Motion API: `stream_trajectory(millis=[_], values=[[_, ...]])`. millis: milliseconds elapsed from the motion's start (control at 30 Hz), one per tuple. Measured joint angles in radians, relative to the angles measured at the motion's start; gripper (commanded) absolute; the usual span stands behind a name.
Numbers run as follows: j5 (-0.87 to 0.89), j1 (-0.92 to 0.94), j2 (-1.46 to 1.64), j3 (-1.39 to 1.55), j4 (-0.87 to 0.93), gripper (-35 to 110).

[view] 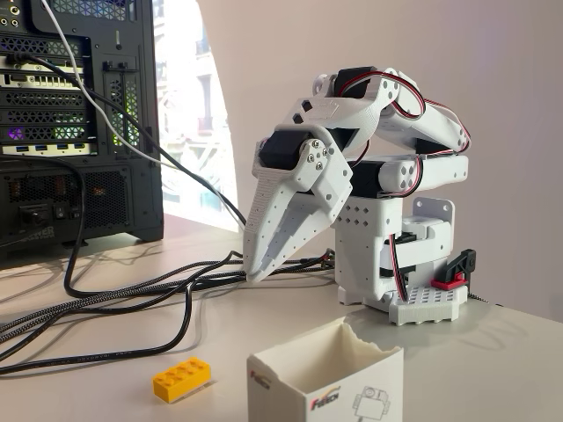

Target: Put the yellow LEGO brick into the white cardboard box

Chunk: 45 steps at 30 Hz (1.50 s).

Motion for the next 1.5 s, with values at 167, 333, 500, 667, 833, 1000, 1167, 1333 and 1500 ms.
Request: stream_trajectory(millis=[167, 333, 500, 667, 833, 1000, 1167, 1333, 1500], values=[[0.000, 0.000, 0.000, 0.000, 0.000, -9], [0.000, 0.000, 0.000, 0.000, 0.000, -9], [0.000, 0.000, 0.000, 0.000, 0.000, -9], [0.021, -0.008, 0.000, 0.000, -0.011, -9], [0.026, -0.009, -0.002, -0.002, 0.006, -9], [0.026, -0.012, 0.000, -0.028, 0.025, -9], [0.034, -0.014, -0.009, -0.060, 0.025, -9], [0.044, -0.005, -0.092, -0.129, 0.025, -9], [0.058, -0.006, -0.252, -0.242, 0.020, -8]])
